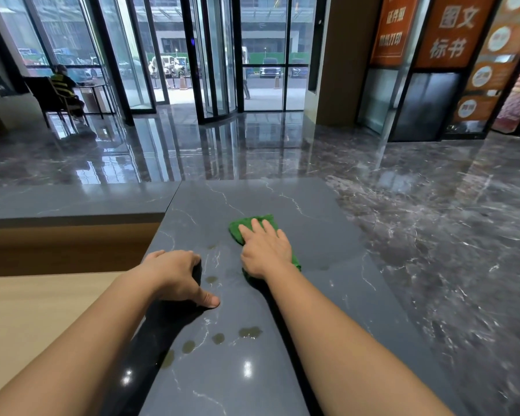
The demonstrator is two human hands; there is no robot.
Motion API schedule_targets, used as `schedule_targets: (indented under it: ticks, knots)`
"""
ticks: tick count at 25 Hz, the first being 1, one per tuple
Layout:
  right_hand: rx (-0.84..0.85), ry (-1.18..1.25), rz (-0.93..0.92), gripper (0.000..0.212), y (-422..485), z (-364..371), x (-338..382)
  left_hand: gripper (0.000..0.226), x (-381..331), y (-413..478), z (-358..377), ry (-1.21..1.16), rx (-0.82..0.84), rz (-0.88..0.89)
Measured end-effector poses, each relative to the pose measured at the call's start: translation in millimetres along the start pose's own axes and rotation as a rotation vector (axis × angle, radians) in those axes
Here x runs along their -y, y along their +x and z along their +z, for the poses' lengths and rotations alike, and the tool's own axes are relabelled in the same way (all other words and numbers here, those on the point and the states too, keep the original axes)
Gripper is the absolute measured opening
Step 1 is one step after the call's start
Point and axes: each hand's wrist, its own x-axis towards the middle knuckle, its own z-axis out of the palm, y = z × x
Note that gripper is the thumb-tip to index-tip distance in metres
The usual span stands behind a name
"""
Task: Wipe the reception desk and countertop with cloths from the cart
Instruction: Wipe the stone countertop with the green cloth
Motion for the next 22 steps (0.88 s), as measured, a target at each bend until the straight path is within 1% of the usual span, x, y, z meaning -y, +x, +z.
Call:
schedule_targets:
  ticks: [3, 6, 8, 10, 13, 15, 18, 20, 22]
  knots:
    - [-0.039, -0.014, 0.122, 0.060, -6, -13, -57, 0.095, 1, 0, 0, -0.010, 0.013, 0.006]
    - [-0.030, -0.047, 0.284, 0.061, -22, -25, -110, 0.096, 0, -1, 1, -0.016, 0.011, 0.013]
    - [-0.005, -0.028, 0.364, 0.062, -32, -30, -130, 0.096, 2, 0, 2, -0.037, 0.011, 0.019]
    - [0.002, -0.008, 0.421, 0.062, -38, -32, -132, 0.093, 2, -1, 4, -0.056, 0.011, 0.035]
    - [-0.023, -0.027, 0.496, 0.059, -40, -28, -105, 0.090, 4, -3, 7, -0.064, -0.007, 0.050]
    - [-0.054, -0.041, 0.493, 0.058, -44, -19, -72, 0.090, 6, -2, 8, -0.059, 0.000, 0.056]
    - [-0.081, 0.008, 0.363, 0.059, -56, -3, -6, 0.093, 10, 2, 11, -0.061, -0.001, 0.071]
    - [-0.041, 0.036, 0.265, 0.063, -64, 4, 35, 0.094, 11, 3, 13, -0.038, -0.006, 0.080]
    - [-0.008, 0.030, 0.206, 0.070, -70, 7, 55, 0.096, 10, 3, 13, -0.006, -0.005, 0.086]
